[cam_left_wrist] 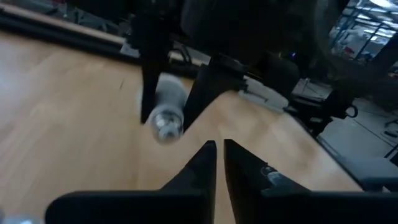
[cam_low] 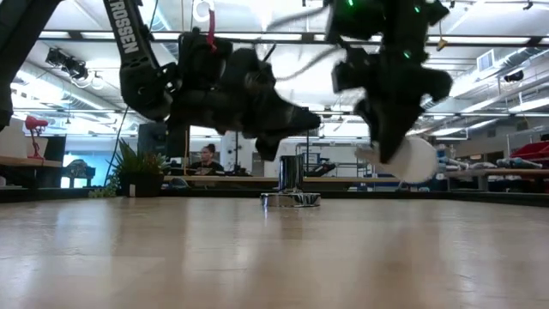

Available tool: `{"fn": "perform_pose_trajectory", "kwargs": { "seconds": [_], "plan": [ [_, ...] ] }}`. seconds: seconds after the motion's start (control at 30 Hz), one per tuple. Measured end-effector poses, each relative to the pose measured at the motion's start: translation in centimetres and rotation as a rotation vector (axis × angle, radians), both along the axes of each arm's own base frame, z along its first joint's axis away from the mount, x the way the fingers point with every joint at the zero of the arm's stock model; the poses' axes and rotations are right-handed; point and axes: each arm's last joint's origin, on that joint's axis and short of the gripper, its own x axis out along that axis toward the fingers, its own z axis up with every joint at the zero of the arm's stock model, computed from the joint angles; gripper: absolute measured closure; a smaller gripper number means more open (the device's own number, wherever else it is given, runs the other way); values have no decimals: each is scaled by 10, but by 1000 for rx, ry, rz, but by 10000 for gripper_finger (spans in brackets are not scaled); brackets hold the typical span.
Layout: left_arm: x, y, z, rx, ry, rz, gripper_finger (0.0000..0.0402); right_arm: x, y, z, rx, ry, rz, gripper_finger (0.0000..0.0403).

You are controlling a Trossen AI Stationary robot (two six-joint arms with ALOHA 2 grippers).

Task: Screw lightbulb
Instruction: Insert the white lightbulb into the silver lamp

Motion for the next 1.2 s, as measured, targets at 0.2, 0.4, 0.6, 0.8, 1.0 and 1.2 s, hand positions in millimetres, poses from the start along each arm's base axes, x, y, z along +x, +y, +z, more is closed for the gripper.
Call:
{"fn": "perform_pose_trajectory", "kwargs": {
  "seconds": [0.2,0.4,0.6,0.8,1.0,1.2],
  "plan": [
    [7,-7,8,6,-31,-17,315,14,1,25,4,-97,-8,240],
    [9,-12,8,58,-45,19,267,19,5,34,5,-132,3,240],
    [9,-13,9,66,-47,45,237,19,8,35,0,-133,-2,240],
    [8,-14,14,103,-63,28,223,19,8,36,4,-136,-7,240],
    [3,-12,36,119,-87,50,222,19,11,36,25,-138,6,240],
    [-2,-12,39,191,-2,80,222,20,15,37,26,-155,20,240]
  ]
}}
